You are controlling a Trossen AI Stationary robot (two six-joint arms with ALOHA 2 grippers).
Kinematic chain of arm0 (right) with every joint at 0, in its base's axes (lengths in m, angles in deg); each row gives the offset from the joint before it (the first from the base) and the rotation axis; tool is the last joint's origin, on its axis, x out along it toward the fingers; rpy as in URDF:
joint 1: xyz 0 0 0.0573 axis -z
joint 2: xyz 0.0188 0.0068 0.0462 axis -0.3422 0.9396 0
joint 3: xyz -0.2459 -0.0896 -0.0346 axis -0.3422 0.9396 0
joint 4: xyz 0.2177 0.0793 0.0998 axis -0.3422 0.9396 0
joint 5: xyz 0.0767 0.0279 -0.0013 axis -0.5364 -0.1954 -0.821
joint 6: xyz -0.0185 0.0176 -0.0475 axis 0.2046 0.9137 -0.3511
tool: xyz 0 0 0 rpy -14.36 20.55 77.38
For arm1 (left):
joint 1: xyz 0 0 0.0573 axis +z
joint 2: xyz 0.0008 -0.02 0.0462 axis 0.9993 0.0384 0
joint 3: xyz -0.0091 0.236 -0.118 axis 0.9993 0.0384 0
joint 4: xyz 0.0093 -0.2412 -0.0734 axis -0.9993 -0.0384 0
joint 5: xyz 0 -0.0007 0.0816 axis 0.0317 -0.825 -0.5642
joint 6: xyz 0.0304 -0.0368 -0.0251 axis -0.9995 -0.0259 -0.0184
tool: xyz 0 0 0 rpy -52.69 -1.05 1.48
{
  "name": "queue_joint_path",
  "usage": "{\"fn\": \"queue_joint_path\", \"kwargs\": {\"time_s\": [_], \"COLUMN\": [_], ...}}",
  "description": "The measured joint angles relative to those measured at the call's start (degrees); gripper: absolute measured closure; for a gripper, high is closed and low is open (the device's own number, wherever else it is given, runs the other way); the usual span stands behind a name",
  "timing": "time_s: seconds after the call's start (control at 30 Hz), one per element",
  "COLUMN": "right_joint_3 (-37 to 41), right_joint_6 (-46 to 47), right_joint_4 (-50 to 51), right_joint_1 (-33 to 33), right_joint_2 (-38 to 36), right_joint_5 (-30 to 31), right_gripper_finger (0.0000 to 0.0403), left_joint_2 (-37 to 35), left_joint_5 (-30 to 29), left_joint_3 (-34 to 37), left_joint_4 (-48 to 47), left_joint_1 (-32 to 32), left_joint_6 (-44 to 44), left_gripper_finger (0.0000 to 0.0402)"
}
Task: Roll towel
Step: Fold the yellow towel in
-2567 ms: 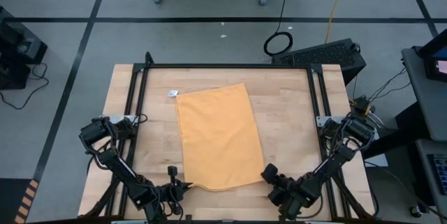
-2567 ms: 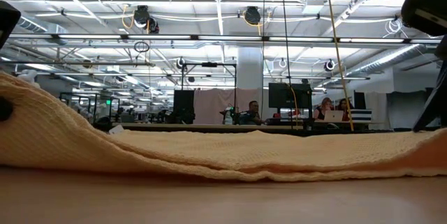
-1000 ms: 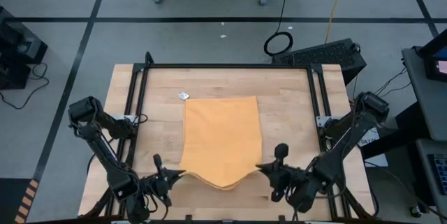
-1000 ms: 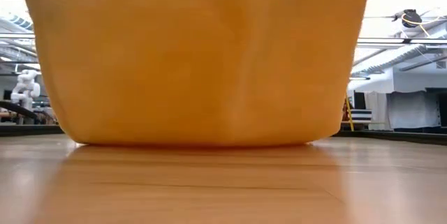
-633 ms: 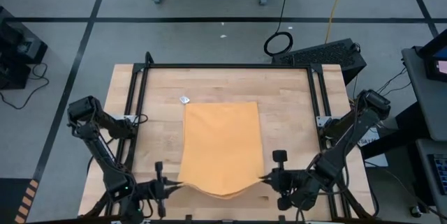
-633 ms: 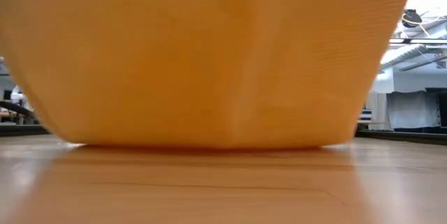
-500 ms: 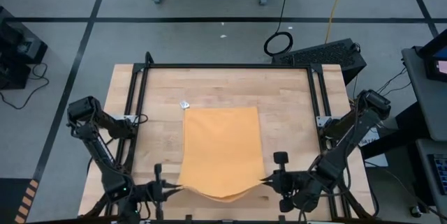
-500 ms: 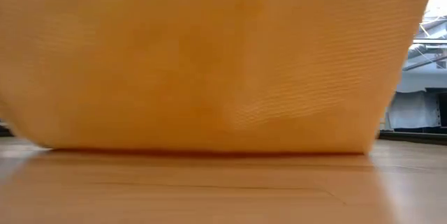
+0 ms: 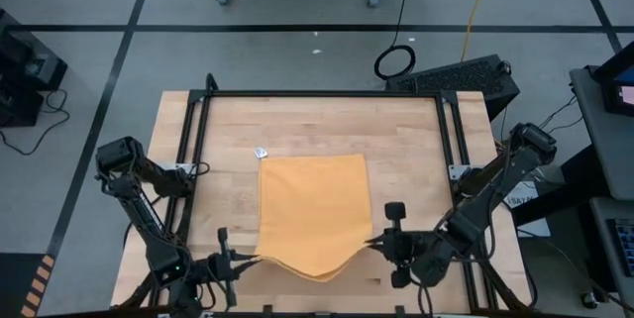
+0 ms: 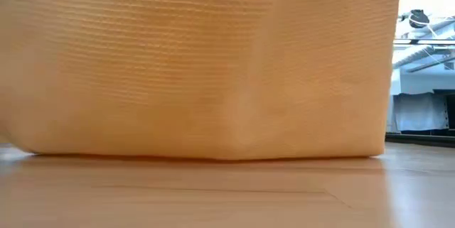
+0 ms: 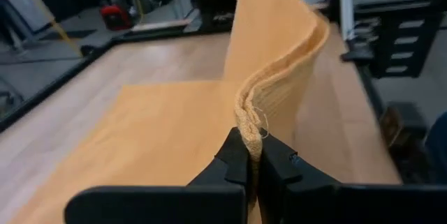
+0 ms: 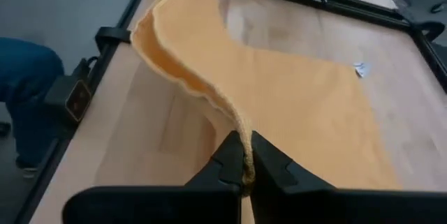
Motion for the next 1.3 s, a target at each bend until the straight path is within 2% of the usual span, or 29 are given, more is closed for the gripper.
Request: {"fn": "queue_joint_path", "kwargs": {"time_s": [0.13,0.2,0.3,0.43,0.57,0.7,0.87,1.0,1.3], "right_joint_3": [1.68,3.43,6.23,9.29,11.18,11.21,11.21,11.21,11.21], "right_joint_6": [3.1,6.27,9.87,11.56,11.18,9.38,3.2,2.0,4.01], "right_joint_4": [-0.35,-2.28,-7.66,-16.13,-20.97,-19.91,-18.97,-17.16,-13.81], "right_joint_1": [1.28,1.13,0.21,-1.31,-1.04,1.21,3.99,5.83,6.03], "right_joint_2": [-0.41,-0.34,-0.29,-0.17,-0.17,-0.17,-0.17,-0.17,-0.17], "right_joint_5": [-4.36,-8.16,-13.4,-17.74,-16.36,-10.96,-9.1,-7.05,-6.11], "right_gripper_finger": [0.0402,0.0402,0.0402,0.0402,0.0402,0.0402,0.0402,0.0402,0.0402], "left_joint_2": [0.0,0.02,0.02,0.02,0.02,0.02,0.02,0.02,0.02], "left_joint_5": [2.91,5.07,7.85,13.14,13.11,11.46,7.37,4.88,2.79], "left_joint_3": [0.03,0.57,0.81,0.83,0.86,0.87,0.88,0.9,2.15], "left_joint_4": [-8.84,-9.37,-6.59,-0.42,1.01,-3.9,-16.88,-26.05,-30.41], "left_joint_1": [0.24,-0.01,-1.47,-2.79,-2.72,-0.73,1.65,3.39,6.43], "left_joint_6": [12.02,14.83,13.93,7.5,2.71,3.1,11.46,20.49,23.41], "left_gripper_finger": [0.0393,0.0393,0.0393,0.0393,0.0393,0.0393,0.0393,0.0393,0.0393]}}
